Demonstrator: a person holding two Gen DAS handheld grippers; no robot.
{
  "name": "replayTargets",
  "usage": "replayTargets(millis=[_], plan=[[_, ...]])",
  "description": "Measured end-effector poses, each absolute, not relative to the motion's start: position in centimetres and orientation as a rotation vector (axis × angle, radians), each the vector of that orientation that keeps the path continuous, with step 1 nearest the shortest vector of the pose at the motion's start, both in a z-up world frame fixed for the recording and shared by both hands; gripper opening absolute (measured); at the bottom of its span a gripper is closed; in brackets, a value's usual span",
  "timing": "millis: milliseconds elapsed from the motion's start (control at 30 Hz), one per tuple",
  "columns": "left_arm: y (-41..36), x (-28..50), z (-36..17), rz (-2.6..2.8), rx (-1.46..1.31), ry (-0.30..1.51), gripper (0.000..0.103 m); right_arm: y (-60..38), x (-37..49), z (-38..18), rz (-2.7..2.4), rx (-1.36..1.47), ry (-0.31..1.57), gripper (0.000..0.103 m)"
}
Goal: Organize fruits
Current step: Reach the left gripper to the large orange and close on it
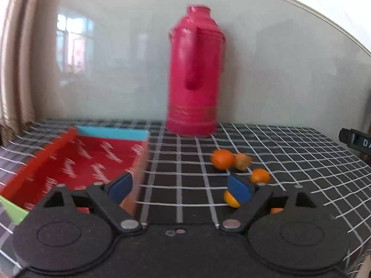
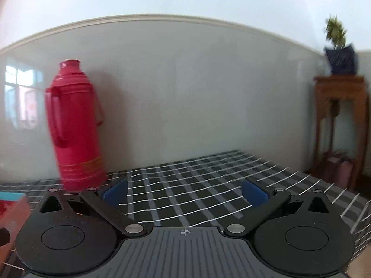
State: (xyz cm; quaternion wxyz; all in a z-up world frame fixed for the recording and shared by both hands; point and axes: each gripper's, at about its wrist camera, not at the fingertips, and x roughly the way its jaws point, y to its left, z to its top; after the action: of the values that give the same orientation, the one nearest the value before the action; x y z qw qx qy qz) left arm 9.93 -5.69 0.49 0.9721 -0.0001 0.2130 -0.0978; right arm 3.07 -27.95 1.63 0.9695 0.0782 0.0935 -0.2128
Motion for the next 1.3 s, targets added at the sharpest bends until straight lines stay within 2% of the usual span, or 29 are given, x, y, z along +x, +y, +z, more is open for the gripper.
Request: replayTargets(millis=[100,167,400,500,567,800,867,933,1300], plan=[[-6.4,11.0,-0.2,-0.231,-0.043,0.481,0.076,-28.5,2.6,1.3,-0.414,0.163,0.192,0.103],[-7.0,11.6,-0.6,-0.254,-0.061,0.511,0.068,-28.9,2.4,1.0,-0.410,0.163,0.204,0.103],[-10.1,10.1,-1.2,-0.330,0.033,0.460,0.066,-30.8,2.3,0.9,-0.404,0.210,0.215,0.103],[-10.8,10.1,-1.6,-0.345,0.031,0.481,0.059,-31.6,2.1,0.8,-0.404,0.241,0.223,0.103],[-11.0,10.3,-1.9,-0.355,0.021,0.501,0.048,-31.8,2.0,0.9,-0.404,0.255,0.223,0.103],[-11.8,10.5,-2.3,-0.360,0.022,0.520,0.043,-32.0,1.7,1.2,-0.575,0.177,0.204,0.103],[-12.2,10.6,-2.5,-0.370,0.022,0.531,0.034,-32.3,1.7,1.2,-0.630,0.166,0.206,0.103],[-12.4,10.8,-2.8,-0.381,0.019,0.545,0.030,-32.7,1.6,1.1,-0.639,0.183,0.213,0.103],[-12.3,11.1,-3.1,-0.385,-0.017,0.536,0.024,-33.1,1.6,1.0,-0.578,0.214,0.227,0.103]])
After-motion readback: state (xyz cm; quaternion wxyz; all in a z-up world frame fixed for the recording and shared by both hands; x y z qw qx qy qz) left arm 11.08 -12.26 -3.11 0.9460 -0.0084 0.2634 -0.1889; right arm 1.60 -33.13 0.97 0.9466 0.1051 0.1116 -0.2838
